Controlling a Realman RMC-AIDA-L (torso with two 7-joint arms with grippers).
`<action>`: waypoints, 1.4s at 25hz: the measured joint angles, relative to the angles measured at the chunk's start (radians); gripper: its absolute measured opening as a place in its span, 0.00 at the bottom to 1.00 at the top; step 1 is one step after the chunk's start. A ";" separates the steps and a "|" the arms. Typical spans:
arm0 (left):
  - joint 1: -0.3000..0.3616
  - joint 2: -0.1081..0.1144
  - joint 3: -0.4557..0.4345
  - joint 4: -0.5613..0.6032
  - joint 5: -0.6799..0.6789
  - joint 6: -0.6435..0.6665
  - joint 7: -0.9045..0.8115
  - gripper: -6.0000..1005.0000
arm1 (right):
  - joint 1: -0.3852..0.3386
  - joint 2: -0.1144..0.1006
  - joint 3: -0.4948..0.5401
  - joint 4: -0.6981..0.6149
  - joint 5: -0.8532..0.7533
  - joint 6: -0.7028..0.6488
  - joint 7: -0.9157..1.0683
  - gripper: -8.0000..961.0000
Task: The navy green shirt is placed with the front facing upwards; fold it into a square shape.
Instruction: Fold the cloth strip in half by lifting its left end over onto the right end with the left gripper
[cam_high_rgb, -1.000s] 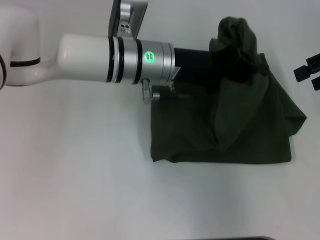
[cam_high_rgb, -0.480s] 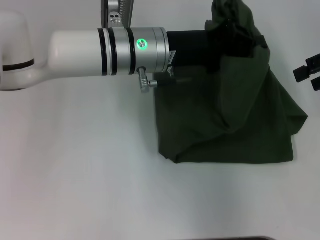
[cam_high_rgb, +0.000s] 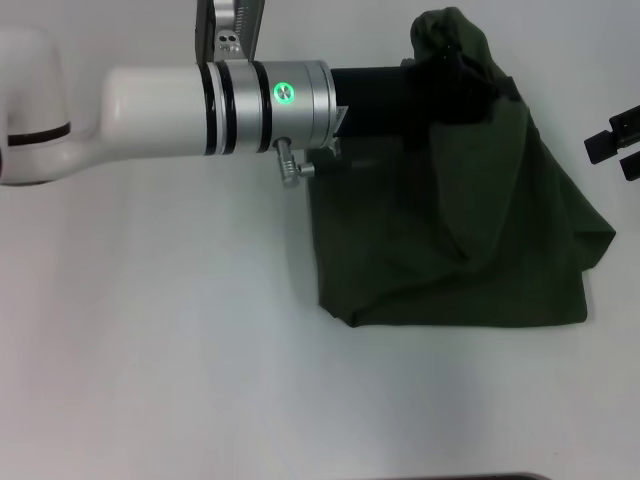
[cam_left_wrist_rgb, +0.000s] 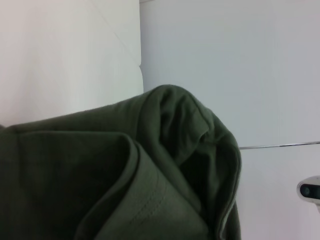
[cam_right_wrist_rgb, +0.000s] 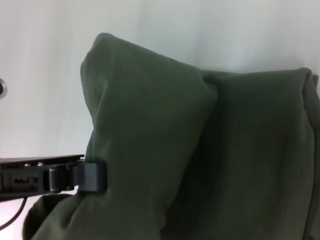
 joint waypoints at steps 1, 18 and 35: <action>0.002 0.000 0.010 -0.005 0.002 0.004 0.003 0.08 | 0.000 0.000 0.000 0.000 0.000 0.000 0.000 0.86; 0.078 0.000 0.195 -0.204 -0.024 0.013 0.289 0.08 | -0.002 -0.001 -0.002 0.000 0.000 0.003 0.000 0.86; 0.069 0.000 0.327 -0.199 -0.168 0.016 0.289 0.07 | 0.002 0.002 -0.005 0.000 0.000 0.003 0.001 0.86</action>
